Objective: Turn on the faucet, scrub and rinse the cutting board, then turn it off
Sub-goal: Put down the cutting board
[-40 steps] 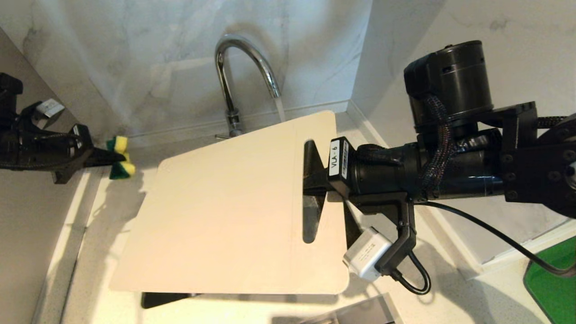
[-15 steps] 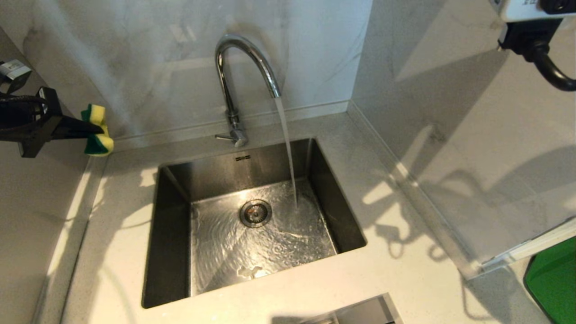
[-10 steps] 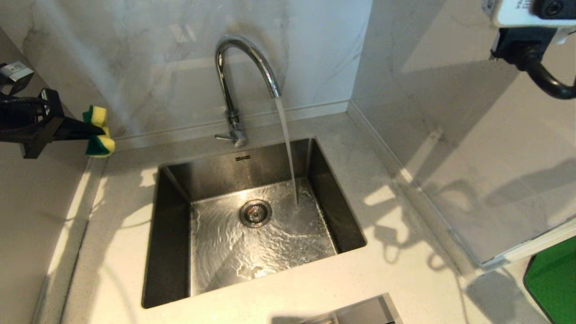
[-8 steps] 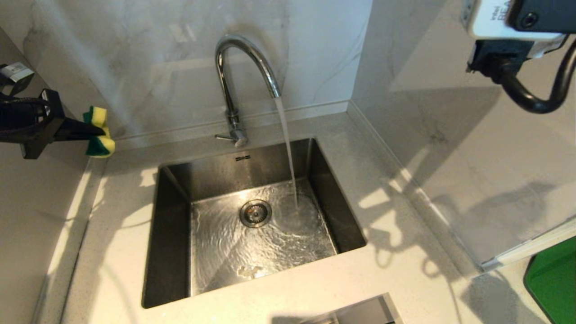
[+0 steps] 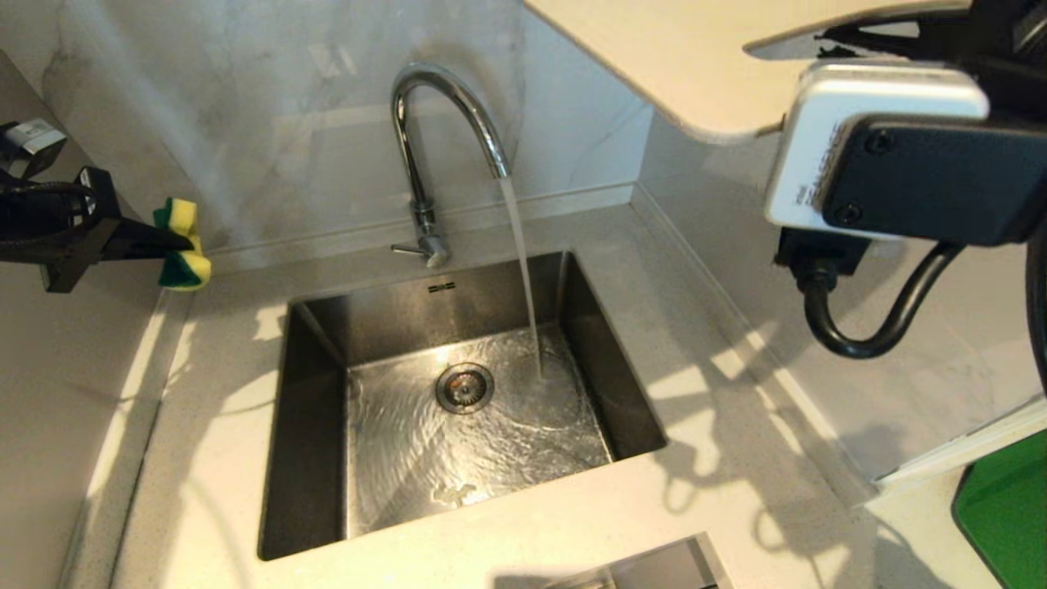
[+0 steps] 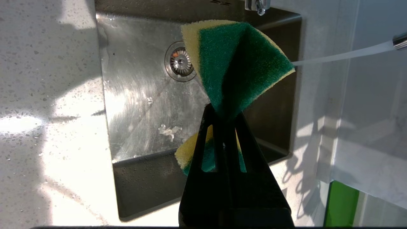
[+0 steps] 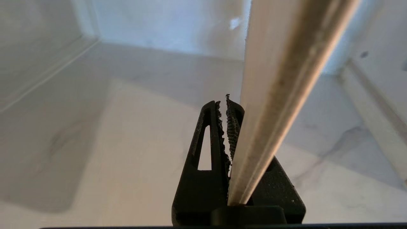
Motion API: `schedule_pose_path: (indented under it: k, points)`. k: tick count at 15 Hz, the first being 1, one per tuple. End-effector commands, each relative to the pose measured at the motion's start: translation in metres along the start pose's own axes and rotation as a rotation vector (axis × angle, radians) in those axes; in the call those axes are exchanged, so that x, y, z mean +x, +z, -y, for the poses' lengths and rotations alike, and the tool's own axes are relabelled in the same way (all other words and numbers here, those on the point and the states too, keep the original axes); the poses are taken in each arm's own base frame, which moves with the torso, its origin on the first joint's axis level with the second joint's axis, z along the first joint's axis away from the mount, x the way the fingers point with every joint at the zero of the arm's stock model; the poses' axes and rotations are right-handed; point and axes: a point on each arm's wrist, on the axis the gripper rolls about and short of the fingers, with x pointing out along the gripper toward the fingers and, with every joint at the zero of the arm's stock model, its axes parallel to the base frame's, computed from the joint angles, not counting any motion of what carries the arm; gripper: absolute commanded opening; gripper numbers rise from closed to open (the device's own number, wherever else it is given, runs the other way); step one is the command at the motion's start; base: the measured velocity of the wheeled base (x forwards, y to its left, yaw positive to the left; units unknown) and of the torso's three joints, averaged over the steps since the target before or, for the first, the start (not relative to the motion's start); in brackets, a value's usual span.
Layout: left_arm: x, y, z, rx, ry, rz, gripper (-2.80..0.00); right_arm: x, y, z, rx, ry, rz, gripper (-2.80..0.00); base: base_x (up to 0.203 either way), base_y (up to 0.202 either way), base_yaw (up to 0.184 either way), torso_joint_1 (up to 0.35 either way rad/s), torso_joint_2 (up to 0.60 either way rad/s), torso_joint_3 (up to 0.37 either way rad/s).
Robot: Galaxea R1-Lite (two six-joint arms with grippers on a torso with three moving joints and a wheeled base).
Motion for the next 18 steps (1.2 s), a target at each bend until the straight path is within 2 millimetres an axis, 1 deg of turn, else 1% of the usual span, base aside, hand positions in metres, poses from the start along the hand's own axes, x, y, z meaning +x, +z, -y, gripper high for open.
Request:
schedule_pose_path:
  k: [1,4,9,12,15,18]
  points:
    - [0.003,-0.001,0.0,-0.004,-0.003,-0.011,-2.8,-0.009,-0.001,-0.012,-0.025,0.032,-0.006,-2.8,0.0,0.0,0.0,0.0,0.0,0.0]
    - [0.005,-0.001,0.0,-0.006,-0.003,-0.018,-2.8,-0.01,0.003,-0.028,-0.039,0.064,-0.002,-2.8,0.0,0.0,0.0,0.0,0.0,0.0]
    - [0.006,-0.002,0.0,-0.005,-0.005,-0.023,-2.8,-0.017,0.011,-0.063,-0.055,0.121,-0.038,-2.8,0.0,0.0,0.0,0.0,0.0,0.0]
    - [0.007,-0.003,0.0,-0.009,-0.002,-0.031,-2.8,-0.024,0.01,-0.079,-0.029,0.169,-0.068,-2.8,0.0,0.0,0.0,0.0,0.0,0.0]
    - [0.009,-0.004,-0.002,-0.013,0.002,-0.038,-2.8,-0.029,0.011,-0.091,-0.037,0.205,-0.062,-2.8,0.0,0.0,0.0,0.0,0.0,0.0]
    - [0.012,-0.004,-0.004,-0.018,0.005,-0.045,-2.8,-0.032,0.014,-0.106,0.03,0.248,-0.062,-2.8,0.0,0.0,0.0,0.0,0.0,0.0]
